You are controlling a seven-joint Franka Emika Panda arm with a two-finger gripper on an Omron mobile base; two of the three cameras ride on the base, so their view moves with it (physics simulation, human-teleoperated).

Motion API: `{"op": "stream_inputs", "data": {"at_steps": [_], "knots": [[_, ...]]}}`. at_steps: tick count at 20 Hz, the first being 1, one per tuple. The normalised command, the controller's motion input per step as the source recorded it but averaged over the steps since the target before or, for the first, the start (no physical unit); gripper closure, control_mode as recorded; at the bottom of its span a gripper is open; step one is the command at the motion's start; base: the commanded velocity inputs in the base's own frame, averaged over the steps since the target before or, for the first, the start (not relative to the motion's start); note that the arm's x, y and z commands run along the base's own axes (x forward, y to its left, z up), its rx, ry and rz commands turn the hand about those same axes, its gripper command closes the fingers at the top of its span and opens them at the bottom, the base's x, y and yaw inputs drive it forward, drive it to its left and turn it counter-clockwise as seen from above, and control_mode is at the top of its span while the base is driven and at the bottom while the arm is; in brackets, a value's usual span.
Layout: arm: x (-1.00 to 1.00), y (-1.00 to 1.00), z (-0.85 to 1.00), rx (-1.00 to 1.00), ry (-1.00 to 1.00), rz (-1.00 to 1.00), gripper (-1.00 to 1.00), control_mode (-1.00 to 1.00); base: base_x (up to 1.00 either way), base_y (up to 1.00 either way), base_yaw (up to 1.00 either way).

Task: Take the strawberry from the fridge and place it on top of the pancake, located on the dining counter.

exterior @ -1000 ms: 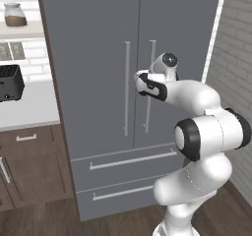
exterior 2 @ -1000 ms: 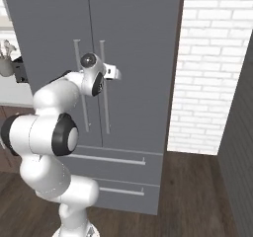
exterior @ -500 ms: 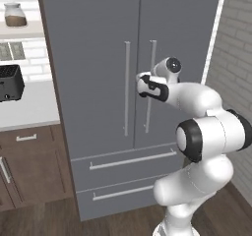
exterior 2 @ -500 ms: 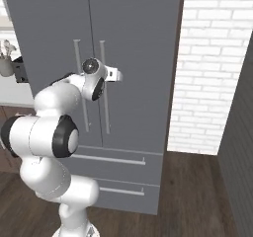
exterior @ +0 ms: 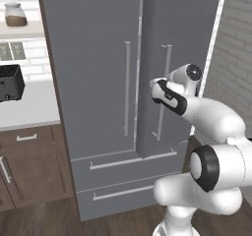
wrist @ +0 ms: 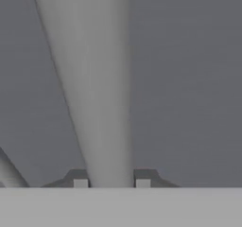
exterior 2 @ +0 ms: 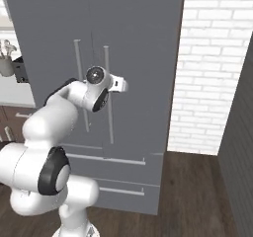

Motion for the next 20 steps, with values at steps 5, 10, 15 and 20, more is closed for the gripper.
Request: {"op": "stream_inputs", "data": {"at_steps": [5, 10, 15, 20], "knots": [[-0.82, -0.99, 0.04, 0.15, 0.11, -0.04, 1.00, -1.00, 0.00, 0.00, 0.00], [-0.89, -1.00, 0.08, 0.18, 0.11, -0.04, 1.00, -1.00, 0.00, 0.00, 0.00], [-0.95, -1.00, 0.00, 0.17, 0.00, -0.06, 1.00, -1.00, 0.00, 0.00, 0.00], [-0.74, -0.72, 0.00, 0.04, 0.00, -0.13, -1.00, -1.00, 0.00, 0.00, 0.00]]}}
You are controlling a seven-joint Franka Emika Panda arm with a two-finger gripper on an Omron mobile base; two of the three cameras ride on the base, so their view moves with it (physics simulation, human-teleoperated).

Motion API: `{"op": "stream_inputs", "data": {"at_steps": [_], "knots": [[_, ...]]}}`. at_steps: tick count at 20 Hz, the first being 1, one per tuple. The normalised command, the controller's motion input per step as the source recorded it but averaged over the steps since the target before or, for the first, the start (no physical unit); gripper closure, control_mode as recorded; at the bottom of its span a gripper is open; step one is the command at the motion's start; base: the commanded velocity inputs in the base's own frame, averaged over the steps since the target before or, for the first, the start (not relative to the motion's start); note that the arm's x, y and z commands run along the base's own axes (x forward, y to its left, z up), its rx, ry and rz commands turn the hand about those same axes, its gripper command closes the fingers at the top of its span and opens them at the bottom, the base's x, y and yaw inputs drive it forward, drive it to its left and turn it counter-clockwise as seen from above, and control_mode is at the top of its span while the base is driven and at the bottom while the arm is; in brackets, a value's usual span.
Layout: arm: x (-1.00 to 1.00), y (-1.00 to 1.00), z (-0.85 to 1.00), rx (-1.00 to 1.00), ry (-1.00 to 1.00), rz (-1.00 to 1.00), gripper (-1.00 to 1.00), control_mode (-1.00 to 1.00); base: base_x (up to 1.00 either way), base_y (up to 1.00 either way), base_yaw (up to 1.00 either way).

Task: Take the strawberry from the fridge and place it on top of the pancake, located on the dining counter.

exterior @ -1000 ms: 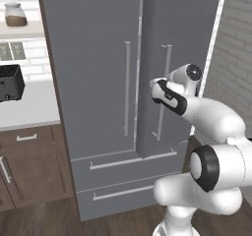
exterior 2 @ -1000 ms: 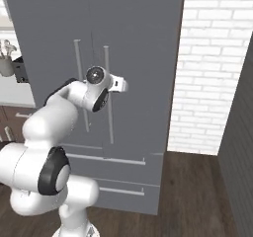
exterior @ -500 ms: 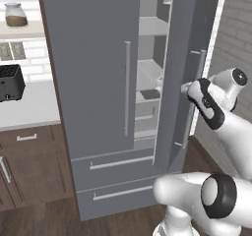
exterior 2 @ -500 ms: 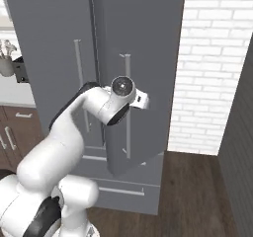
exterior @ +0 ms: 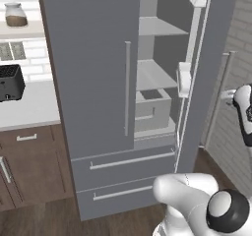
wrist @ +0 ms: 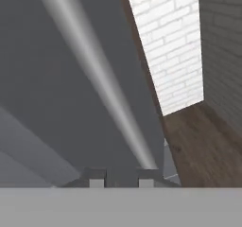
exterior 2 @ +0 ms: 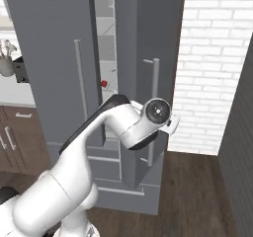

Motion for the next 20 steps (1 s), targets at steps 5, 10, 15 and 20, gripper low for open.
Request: {"op": "stream_inputs", "data": {"at_steps": [5, 10, 15, 20], "knots": [[-0.61, -0.68, 0.10, 0.04, 0.01, -0.14, -1.00, -1.00, 0.00, 0.00, 0.00], [-0.95, -0.11, 0.25, -0.06, 0.05, -0.18, -1.00, -1.00, 0.00, 0.00, 0.00], [-0.47, 0.91, 0.32, -0.46, 0.13, 0.00, -1.00, -1.00, 0.00, 0.00, 0.00], [0.01, 1.00, 0.23, -0.70, 0.09, 0.09, -1.00, -1.00, 0.00, 0.00, 0.00]]}}
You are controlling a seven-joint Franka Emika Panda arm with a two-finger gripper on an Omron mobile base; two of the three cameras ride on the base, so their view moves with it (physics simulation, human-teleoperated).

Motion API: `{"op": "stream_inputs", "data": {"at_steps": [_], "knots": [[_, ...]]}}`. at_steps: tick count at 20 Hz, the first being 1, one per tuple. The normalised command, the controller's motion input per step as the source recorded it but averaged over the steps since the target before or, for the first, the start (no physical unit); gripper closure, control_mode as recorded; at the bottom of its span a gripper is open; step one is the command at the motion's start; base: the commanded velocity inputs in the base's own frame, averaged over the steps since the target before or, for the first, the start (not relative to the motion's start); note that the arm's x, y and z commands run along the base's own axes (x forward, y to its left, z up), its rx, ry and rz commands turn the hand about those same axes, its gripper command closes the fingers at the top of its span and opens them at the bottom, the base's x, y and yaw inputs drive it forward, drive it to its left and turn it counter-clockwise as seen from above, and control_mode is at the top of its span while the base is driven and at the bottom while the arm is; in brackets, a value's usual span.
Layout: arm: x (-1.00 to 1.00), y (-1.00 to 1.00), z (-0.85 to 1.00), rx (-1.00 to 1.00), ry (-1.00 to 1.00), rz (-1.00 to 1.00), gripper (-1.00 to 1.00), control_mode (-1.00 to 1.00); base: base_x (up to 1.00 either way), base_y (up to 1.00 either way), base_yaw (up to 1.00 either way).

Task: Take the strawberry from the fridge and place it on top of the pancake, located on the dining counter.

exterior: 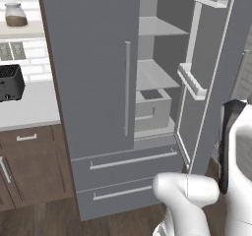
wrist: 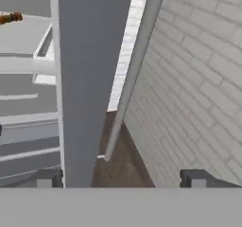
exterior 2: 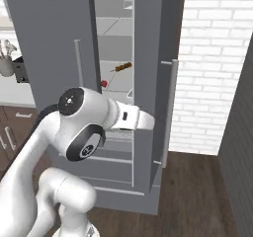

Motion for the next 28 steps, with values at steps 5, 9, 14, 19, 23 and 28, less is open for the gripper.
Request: {"op": "stream_inputs", "data": {"at_steps": [5, 9, 14, 19, 23, 28], "knots": [[0.40, 1.00, 0.19, -0.81, 0.19, 0.06, -1.00, -1.00, 0.00, 0.00, 0.00], [0.60, 1.00, 0.39, -0.77, 0.36, 0.06, -1.00, -1.00, 0.00, 0.00, 0.00], [0.77, 0.39, 0.08, -0.36, 0.61, 0.02, -1.00, -1.00, 0.00, 0.00, 0.00], [0.98, -0.02, 0.00, -0.01, 0.55, 0.00, -1.00, -1.00, 0.00, 0.00, 0.00], [0.68, -0.01, -0.09, 0.00, 0.09, 0.00, -1.00, -1.00, 0.00, 0.00, 0.00], [0.35, -0.44, -0.45, 0.00, 0.00, 0.00, -1.00, -1.00, 0.00, 0.00, 0.00]]}}
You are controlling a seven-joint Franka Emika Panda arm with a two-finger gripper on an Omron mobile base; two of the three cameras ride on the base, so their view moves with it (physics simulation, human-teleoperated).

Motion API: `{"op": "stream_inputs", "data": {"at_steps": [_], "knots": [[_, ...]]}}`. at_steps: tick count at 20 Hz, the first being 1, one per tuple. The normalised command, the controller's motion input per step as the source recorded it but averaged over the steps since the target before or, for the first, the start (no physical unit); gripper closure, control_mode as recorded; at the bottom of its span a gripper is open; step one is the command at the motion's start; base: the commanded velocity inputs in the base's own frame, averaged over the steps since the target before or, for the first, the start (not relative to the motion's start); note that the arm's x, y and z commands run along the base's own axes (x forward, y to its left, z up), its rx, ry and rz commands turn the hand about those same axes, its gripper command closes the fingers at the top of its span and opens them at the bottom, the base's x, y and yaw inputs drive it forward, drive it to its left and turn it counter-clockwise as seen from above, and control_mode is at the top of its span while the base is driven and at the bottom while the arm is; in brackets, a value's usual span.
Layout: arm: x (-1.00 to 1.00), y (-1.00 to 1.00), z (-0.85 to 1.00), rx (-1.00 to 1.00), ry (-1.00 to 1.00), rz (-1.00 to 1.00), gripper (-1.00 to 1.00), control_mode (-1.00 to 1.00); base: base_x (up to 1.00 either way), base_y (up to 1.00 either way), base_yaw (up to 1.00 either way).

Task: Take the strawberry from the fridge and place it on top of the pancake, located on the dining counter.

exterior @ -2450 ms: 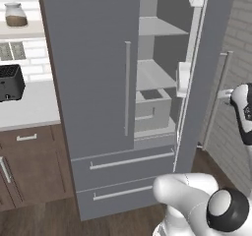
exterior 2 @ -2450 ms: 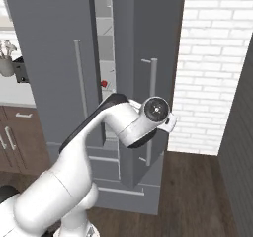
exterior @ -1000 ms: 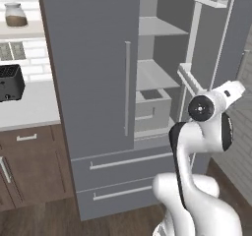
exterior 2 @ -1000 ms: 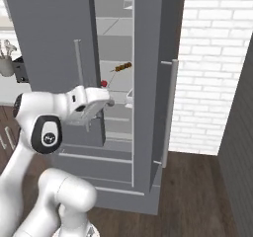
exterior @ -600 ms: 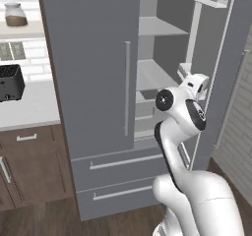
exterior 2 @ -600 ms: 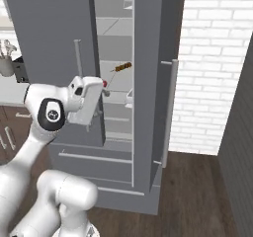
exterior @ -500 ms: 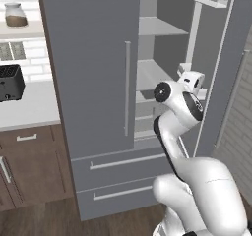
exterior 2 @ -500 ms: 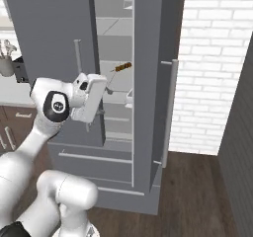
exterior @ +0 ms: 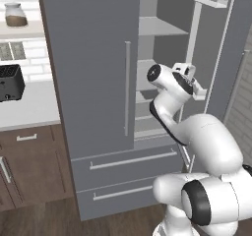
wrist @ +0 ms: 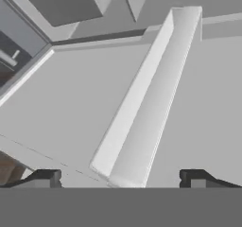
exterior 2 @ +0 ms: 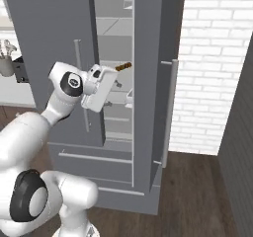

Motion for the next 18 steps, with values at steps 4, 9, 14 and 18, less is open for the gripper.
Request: {"op": "stream_inputs", "data": {"at_steps": [4, 9, 14, 18], "knots": [[0.22, -0.65, -0.40, 0.00, 0.00, -0.03, -1.00, -1.00, 0.00, 0.00, 0.00], [0.04, -0.55, -0.27, 0.00, 0.00, -0.05, -1.00, -1.00, 0.00, 0.00, 0.00], [0.00, -0.47, -0.21, 0.00, 0.00, -0.03, -1.00, -1.00, 0.00, 0.00, 0.00], [0.02, -0.44, -0.09, 0.00, 0.00, -0.02, -1.00, -1.00, 0.00, 0.00, 0.00]]}}
